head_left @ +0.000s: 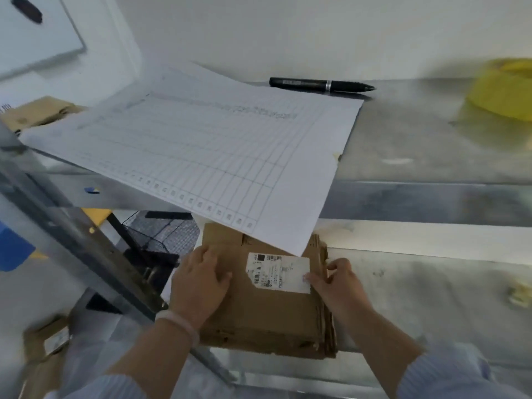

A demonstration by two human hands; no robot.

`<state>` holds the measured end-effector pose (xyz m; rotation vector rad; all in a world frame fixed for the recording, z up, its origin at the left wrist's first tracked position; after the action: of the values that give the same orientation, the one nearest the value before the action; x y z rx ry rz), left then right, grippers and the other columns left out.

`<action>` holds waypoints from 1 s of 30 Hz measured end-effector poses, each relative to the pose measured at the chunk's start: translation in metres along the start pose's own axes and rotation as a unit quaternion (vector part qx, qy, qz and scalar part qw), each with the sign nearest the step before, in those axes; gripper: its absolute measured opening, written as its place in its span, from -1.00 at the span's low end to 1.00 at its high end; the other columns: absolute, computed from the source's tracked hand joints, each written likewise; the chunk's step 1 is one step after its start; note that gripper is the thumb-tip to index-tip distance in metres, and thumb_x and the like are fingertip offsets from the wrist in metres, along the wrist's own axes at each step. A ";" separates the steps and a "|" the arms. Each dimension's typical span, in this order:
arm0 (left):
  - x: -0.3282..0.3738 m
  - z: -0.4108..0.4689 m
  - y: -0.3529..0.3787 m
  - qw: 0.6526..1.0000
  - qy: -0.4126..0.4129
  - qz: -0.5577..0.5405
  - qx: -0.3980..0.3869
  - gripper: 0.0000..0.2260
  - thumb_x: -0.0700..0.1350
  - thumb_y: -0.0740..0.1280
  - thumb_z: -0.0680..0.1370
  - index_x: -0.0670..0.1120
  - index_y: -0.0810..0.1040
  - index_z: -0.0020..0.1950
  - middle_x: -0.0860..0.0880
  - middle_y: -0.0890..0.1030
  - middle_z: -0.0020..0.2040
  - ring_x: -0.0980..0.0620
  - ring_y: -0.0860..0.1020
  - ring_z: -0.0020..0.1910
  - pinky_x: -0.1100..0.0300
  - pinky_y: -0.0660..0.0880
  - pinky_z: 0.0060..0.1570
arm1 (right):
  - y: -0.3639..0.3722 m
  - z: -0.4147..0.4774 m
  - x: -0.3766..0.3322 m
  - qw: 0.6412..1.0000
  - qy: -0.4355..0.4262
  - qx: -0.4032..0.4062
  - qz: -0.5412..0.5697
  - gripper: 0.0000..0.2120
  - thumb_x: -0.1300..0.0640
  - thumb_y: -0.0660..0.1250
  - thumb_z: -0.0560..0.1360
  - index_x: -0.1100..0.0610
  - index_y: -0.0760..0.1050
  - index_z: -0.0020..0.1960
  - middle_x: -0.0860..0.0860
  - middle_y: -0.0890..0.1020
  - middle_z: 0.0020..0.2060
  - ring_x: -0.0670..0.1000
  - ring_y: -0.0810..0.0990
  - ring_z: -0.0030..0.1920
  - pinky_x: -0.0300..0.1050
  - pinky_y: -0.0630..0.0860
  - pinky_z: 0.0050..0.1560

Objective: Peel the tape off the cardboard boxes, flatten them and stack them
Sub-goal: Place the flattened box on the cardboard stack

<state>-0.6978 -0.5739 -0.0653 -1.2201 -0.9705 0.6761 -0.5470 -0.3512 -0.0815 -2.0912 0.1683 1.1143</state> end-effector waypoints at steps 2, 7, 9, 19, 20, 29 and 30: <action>0.020 0.001 -0.004 0.996 0.087 -0.015 0.032 -0.54 0.11 0.37 0.48 -0.03 0.44 0.33 -0.07 0.49 0.28 -0.11 0.44 0.25 -0.01 0.44 0.21 | -0.010 -0.005 0.002 0.999 -0.028 0.022 -0.036 -0.59 -0.17 0.33 0.52 -0.05 0.33 0.27 -0.10 0.55 0.08 -0.09 0.57 -0.01 -0.17 0.56 -0.14; 0.095 -0.002 0.003 0.963 0.258 -0.069 0.029 -0.56 0.15 0.26 0.53 0.02 0.42 0.37 0.03 0.49 0.31 0.02 0.47 0.27 0.13 0.41 0.26 | -0.062 -0.025 0.031 0.971 -0.107 0.078 -0.201 -0.44 -0.29 0.18 0.54 -0.18 0.19 0.49 -0.17 0.27 0.48 -0.05 0.29 0.45 -0.03 0.31 0.44; 0.128 -0.007 0.010 0.950 0.297 -0.087 0.031 -0.51 0.19 0.16 0.53 0.05 0.38 0.42 0.04 0.45 0.37 0.03 0.40 0.36 0.07 0.34 0.35 | -0.090 -0.034 0.048 0.956 -0.114 0.101 -0.251 -0.35 -0.36 0.09 0.53 -0.13 0.14 0.54 -0.15 0.21 0.52 -0.08 0.14 0.52 -0.07 0.16 0.51; 0.363 -0.073 0.034 0.867 0.493 -0.053 0.037 -0.48 0.24 0.17 0.41 0.06 0.53 0.29 0.01 0.53 0.32 -0.05 0.51 0.29 -0.08 0.48 0.21 | -0.265 -0.111 0.165 0.915 -0.060 0.244 -0.317 -0.10 -0.55 -0.24 0.40 -0.05 0.21 0.54 -0.04 0.24 0.53 -0.01 0.11 0.55 -0.06 0.00 0.52; 0.390 -0.085 0.037 0.859 0.508 -0.058 0.040 -0.48 0.24 0.16 0.40 0.06 0.54 0.27 0.01 0.54 0.31 -0.05 0.53 0.27 -0.08 0.49 0.18 | -0.287 -0.122 0.181 0.912 -0.053 0.250 -0.320 -0.04 -0.57 -0.34 0.34 -0.08 0.12 0.56 -0.06 0.15 0.55 -0.03 0.02 0.57 -0.10 -0.10 0.52; 0.646 -0.211 0.046 0.775 0.609 -0.153 0.070 -0.47 0.21 0.18 0.45 0.04 0.46 0.36 -0.01 0.48 0.36 -0.06 0.45 0.33 -0.11 0.43 0.25 | -0.465 -0.228 0.303 0.876 0.052 0.366 -0.309 -0.17 -0.45 -0.19 0.37 -0.15 -0.08 0.58 -0.13 -0.03 0.58 -0.09 -0.14 0.57 -0.14 -0.25 0.52; 0.670 -0.224 0.049 0.767 0.617 -0.165 0.066 -0.48 0.21 0.20 0.45 0.04 0.46 0.36 -0.02 0.48 0.36 -0.07 0.45 0.33 -0.11 0.42 0.26 | -0.482 -0.238 0.313 0.871 0.062 0.376 -0.309 -0.15 -0.45 -0.20 0.36 -0.13 -0.07 0.58 -0.11 -0.03 0.58 -0.07 -0.14 0.57 -0.13 -0.24 0.52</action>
<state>-0.1921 -0.0900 0.0396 -1.0155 0.0199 -0.3872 0.0109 -0.0987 0.0289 -1.3450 -0.0183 0.4086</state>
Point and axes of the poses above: each hand's wrist, its own z-axis towards the middle knuckle, its own y-axis out of the palm, x = y × z, the point moved 2 cm from there along z, towards the middle knuckle
